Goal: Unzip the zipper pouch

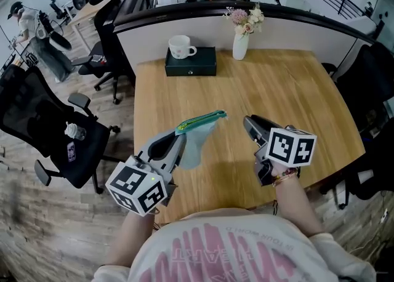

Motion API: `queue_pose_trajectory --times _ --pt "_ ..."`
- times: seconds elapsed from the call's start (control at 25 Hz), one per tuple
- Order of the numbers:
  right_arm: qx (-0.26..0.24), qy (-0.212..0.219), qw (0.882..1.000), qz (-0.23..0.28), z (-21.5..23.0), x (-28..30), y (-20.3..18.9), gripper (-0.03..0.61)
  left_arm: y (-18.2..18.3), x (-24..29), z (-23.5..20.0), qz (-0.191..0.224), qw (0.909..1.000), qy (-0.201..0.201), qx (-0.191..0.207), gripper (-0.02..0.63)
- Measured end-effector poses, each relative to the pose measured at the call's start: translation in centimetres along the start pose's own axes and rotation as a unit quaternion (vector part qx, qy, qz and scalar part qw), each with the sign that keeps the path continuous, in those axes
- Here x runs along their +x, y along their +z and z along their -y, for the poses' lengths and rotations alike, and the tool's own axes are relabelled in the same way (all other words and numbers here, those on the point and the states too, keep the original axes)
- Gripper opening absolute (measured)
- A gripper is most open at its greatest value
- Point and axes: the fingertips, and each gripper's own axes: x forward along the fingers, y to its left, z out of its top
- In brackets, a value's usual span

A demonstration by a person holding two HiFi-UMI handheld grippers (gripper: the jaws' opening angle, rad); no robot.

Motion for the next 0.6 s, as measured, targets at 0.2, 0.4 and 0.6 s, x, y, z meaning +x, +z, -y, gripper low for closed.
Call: queue_pose_trajectory --times 0.2,0.4,0.6 --pt "0.012 -0.029 0.999 0.026 -1.5 -0.4 -1.1 0.022 -1.3 -2.8 -3.3 -0.004 0.9986 0.051 -0.017 0.014" --pt "0.038 -0.053 0.996 0.060 -2.6 -1.3 -2.3 -0.002 -2.0 -5.5 -5.8 0.004 0.9957 0.085 -0.036 0.014" --pt "0.041 -0.069 0.992 0.093 -2.9 -2.7 -3.0 -0.003 -3.1 -6.6 -6.4 0.008 0.9941 0.093 -0.055 0.014"
